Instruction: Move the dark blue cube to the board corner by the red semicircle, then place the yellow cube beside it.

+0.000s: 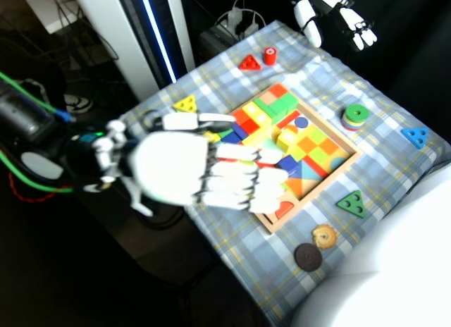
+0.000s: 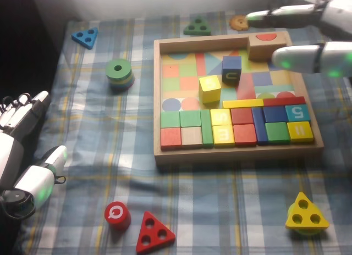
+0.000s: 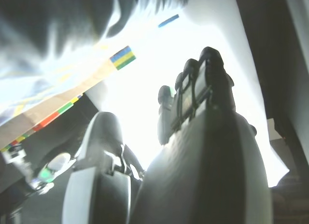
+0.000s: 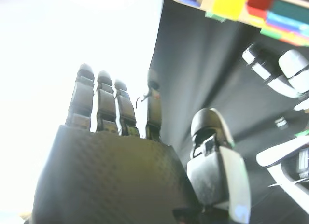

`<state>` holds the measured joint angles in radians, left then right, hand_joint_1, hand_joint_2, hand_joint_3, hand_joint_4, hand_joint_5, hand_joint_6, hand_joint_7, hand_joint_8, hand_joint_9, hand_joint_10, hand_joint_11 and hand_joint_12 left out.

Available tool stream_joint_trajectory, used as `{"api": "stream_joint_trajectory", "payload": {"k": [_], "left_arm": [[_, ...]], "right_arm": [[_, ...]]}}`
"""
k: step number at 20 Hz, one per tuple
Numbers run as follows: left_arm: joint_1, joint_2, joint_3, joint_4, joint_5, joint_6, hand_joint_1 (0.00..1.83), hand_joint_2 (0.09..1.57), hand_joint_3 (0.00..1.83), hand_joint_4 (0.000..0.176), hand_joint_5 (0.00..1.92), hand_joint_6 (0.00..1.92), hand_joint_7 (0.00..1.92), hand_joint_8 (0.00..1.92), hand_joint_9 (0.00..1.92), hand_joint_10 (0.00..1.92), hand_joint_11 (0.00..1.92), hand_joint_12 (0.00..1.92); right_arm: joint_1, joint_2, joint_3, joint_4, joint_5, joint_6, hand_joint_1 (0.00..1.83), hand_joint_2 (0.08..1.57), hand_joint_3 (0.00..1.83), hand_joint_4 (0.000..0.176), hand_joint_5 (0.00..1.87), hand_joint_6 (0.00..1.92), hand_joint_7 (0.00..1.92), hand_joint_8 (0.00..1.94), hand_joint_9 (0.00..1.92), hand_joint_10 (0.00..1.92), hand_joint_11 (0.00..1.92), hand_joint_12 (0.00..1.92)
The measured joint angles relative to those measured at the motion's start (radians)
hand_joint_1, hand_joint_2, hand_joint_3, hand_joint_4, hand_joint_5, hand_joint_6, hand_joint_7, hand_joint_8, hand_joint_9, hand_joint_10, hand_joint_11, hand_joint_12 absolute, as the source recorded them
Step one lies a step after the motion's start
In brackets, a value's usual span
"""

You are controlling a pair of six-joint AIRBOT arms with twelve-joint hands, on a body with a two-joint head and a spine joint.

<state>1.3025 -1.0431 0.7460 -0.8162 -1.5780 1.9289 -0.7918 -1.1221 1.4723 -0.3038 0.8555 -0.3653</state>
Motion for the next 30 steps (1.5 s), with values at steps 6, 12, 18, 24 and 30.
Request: {"api": "stream_joint_trajectory", "payload": {"k": [6, 12, 18, 24, 30], "left_arm": [[0.0, 0.0, 0.0, -0.001, 0.012, 0.0, 0.58, 1.43, 0.0, 0.045, 0.24, 0.0, 0.14, 0.0, 0.13, 0.01, 0.0, 0.0], [0.0, 0.0, 0.0, 0.0, 0.018, 0.0, 0.53, 1.43, 0.0, 0.053, 0.23, 0.0, 0.14, 0.0, 0.14, 0.01, 0.0, 0.0], [0.0, 0.0, 0.0, 0.0, 0.021, 0.0, 0.56, 1.42, 0.0, 0.049, 0.24, 0.0, 0.15, 0.0, 0.13, 0.0, 0.0, 0.0], [0.0, 0.0, 0.0, 0.003, 0.021, 0.0, 0.51, 1.44, 0.0, 0.055, 0.23, 0.0, 0.14, 0.0, 0.12, 0.0, 0.0, 0.0], [0.0, 0.0, 0.0, 0.0, 0.021, 0.0, 0.54, 1.43, 0.0, 0.039, 0.25, 0.0, 0.15, 0.0, 0.14, 0.01, 0.0, 0.0]], "right_arm": [[0.062, -0.114, 0.117, -0.216, -0.135, 0.141, 0.0, 1.3, 0.0, 0.039, 0.32, 0.0, 0.0, 0.0, 0.0, 0.0, 0.0, 0.0], [0.087, -0.146, 0.142, -0.283, -0.183, 0.144, 0.0, 1.21, 0.0, 0.09, 0.34, 0.01, 0.0, 0.0, 0.0, 0.0, 0.0, 0.0], [0.087, -0.149, 0.148, -0.289, -0.21, 0.145, 0.0, 1.19, 0.0, 0.071, 0.34, 0.0, 0.0, 0.0, 0.0, 0.0, 0.0, 0.0], [0.087, -0.145, 0.133, -0.329, -0.224, 0.155, 0.0, 1.18, 0.0, 0.092, 0.29, 0.0, 0.0, 0.0, 0.0, 0.0, 0.0, 0.0], [0.09, -0.082, 0.093, -0.372, -0.266, 0.157, 0.0, 1.11, 0.0, 0.104, 0.29, 0.0, 0.0, 0.0, 0.0, 0.0, 0.0, 0.0]]}}
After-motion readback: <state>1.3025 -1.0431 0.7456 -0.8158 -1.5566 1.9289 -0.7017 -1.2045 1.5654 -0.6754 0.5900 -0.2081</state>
